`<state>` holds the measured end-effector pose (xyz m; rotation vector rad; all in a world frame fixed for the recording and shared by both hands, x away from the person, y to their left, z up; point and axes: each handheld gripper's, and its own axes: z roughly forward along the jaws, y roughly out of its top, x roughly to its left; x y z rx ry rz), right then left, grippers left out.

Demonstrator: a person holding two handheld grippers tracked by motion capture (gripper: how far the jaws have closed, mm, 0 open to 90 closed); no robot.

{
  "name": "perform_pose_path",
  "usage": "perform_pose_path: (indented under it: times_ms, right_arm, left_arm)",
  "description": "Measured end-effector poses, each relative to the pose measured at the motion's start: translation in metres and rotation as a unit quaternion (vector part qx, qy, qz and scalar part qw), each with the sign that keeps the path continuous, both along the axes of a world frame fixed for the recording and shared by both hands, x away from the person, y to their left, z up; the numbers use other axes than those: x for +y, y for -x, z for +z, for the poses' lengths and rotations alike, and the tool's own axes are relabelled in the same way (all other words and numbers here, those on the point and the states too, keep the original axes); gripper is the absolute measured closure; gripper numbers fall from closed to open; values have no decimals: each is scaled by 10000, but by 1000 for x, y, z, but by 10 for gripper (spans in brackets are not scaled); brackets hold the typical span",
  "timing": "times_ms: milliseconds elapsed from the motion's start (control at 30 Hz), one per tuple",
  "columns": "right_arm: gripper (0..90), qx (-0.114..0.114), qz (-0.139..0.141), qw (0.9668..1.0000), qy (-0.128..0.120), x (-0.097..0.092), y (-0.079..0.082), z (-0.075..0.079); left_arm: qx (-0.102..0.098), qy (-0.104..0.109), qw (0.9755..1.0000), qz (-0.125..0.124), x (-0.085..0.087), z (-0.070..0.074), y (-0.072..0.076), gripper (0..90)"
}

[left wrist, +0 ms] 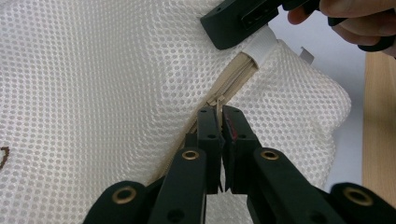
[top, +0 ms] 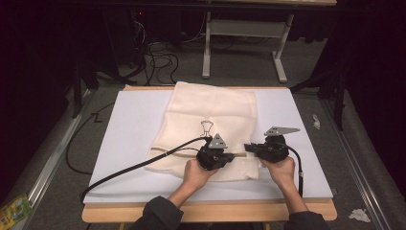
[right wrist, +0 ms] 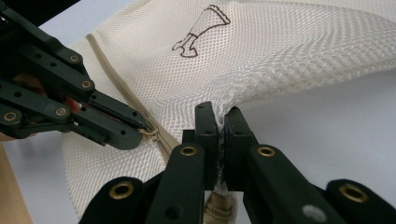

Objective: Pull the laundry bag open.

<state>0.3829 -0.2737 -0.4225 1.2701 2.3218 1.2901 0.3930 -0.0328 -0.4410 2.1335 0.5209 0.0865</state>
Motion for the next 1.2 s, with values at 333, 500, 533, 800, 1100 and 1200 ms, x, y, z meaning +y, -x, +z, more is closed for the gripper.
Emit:
perform_pose_path:
  times_ms: [333,500,533,800,1100,1200]
  right_arm:
    - [881,31,11,10000,15,0,0,-2]
    - [881,21,11,10000,16,-1,1,-2]
    - [881,19,-4,10000,28,-1,1,-2]
    - [881,29,-14,10000,30,-1,0,-2]
    - [880,75,34,9999,75,0,0,-3]
    - [881,29,7,9998,186,0,1,-3]
  left_arm:
    - [-19,-18,10000,14,4,1,0,868]
    - [-20,-29,10000,26,6,1,-1,868]
    - [-14,-14,10000,30,7,1,-1,869]
    - [14,-7,10000,73,12,0,-2,869]
    - [11,43,10000,78,18,1,-1,868]
    - [26,26,9999,105,19,0,-2,869]
